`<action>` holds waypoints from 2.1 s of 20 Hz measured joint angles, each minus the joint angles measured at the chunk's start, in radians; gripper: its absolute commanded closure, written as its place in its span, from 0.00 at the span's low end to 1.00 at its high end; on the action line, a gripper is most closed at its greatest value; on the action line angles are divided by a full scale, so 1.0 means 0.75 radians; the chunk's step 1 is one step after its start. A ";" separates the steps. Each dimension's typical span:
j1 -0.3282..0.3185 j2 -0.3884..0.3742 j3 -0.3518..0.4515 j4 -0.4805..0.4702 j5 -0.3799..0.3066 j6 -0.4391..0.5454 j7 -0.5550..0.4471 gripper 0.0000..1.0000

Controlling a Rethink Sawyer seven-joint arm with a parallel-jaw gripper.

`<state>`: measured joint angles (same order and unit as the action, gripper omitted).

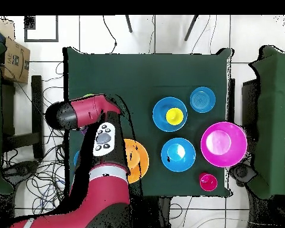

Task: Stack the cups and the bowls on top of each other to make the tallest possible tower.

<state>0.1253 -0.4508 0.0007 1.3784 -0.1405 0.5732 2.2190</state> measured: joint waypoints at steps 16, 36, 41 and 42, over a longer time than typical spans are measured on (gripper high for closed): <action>0.002 0.001 0.000 0.000 0.000 0.000 0.000 0.00; -0.062 0.014 0.000 0.000 0.000 0.000 0.000 0.00; -0.077 0.029 0.000 0.000 0.000 0.000 0.000 0.00; -0.077 0.033 0.000 0.000 0.000 0.000 0.000 0.00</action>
<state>0.0676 -0.4262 0.0006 1.3783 -0.1407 0.5732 2.2190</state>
